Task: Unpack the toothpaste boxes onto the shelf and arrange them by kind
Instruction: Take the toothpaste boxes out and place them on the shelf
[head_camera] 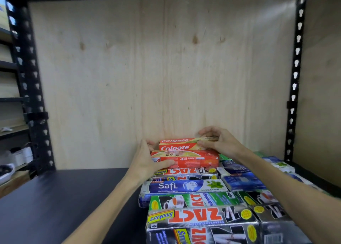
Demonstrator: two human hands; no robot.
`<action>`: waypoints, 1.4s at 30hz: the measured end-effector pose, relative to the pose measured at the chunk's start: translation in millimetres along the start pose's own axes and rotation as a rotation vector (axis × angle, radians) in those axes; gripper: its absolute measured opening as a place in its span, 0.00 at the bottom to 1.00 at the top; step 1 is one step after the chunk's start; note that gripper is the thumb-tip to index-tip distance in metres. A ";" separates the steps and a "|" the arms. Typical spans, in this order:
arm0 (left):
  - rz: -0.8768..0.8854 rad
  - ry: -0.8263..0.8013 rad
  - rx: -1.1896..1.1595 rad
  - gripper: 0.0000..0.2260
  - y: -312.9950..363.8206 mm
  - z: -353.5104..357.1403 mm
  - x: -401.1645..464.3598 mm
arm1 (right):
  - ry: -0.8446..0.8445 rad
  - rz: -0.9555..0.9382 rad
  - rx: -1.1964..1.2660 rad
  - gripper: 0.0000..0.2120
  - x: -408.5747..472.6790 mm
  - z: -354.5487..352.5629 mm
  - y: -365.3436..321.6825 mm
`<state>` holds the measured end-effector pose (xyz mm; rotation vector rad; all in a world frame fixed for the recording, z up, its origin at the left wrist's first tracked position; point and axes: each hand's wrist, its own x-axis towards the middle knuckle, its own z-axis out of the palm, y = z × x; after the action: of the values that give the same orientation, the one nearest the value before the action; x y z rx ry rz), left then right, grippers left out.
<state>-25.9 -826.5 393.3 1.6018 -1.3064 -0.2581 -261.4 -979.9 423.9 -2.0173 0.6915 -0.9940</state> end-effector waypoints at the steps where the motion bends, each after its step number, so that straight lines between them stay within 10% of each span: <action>1: -0.012 0.005 0.000 0.37 -1.5 0.4 1.6 | 0.008 -0.001 -0.009 0.16 0.2 0.0 2.1; 26: -0.052 -0.032 -0.238 0.38 6.6 -7.7 -29.5 | 0.113 -0.058 -0.244 0.11 -44.2 5.0 -25.5; 42: 0.259 0.143 0.010 0.20 58.3 -37.2 -262.5 | 0.183 -0.278 -0.314 0.20 -276.9 66.1 -95.9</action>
<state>-138.6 -583.3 350.3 1.4138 -1.3866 0.0220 -346.2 -698.3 362.9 -2.3630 0.7117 -1.3117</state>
